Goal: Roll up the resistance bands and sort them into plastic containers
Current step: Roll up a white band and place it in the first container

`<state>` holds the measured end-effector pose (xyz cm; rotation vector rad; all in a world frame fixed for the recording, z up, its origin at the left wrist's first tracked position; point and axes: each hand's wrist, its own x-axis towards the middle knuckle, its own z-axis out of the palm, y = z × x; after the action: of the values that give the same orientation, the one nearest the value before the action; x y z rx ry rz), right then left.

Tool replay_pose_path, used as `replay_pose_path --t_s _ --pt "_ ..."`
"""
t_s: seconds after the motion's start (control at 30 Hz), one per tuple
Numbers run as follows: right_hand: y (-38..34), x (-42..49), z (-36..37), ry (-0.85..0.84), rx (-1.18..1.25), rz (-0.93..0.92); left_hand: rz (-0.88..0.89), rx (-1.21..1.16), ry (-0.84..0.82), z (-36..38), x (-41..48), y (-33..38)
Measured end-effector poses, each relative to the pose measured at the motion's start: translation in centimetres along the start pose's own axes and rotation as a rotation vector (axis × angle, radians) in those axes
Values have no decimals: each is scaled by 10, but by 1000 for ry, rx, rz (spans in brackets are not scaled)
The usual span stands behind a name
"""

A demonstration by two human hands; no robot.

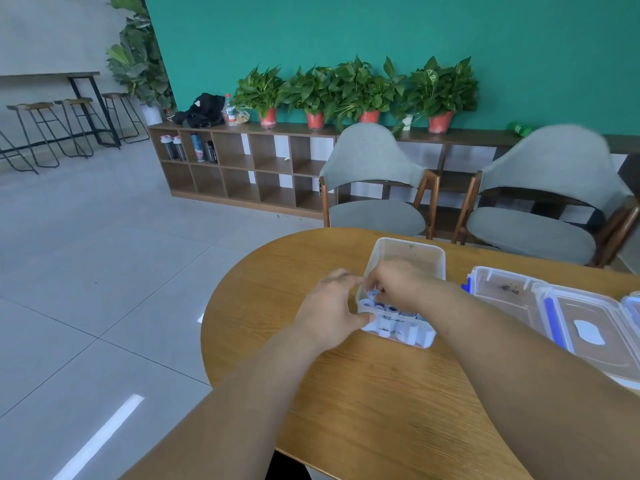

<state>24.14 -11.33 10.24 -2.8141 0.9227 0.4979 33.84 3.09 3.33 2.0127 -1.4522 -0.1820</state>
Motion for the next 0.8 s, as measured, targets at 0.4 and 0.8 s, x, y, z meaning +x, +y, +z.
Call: replay_pose_path --t_s 0.4,0.8 --pt "12 0 13 119 143 -84 15 18 20 8 -1 -2" --pt "19 7 22 130 256 -45 20 36 55 11 0 -2"
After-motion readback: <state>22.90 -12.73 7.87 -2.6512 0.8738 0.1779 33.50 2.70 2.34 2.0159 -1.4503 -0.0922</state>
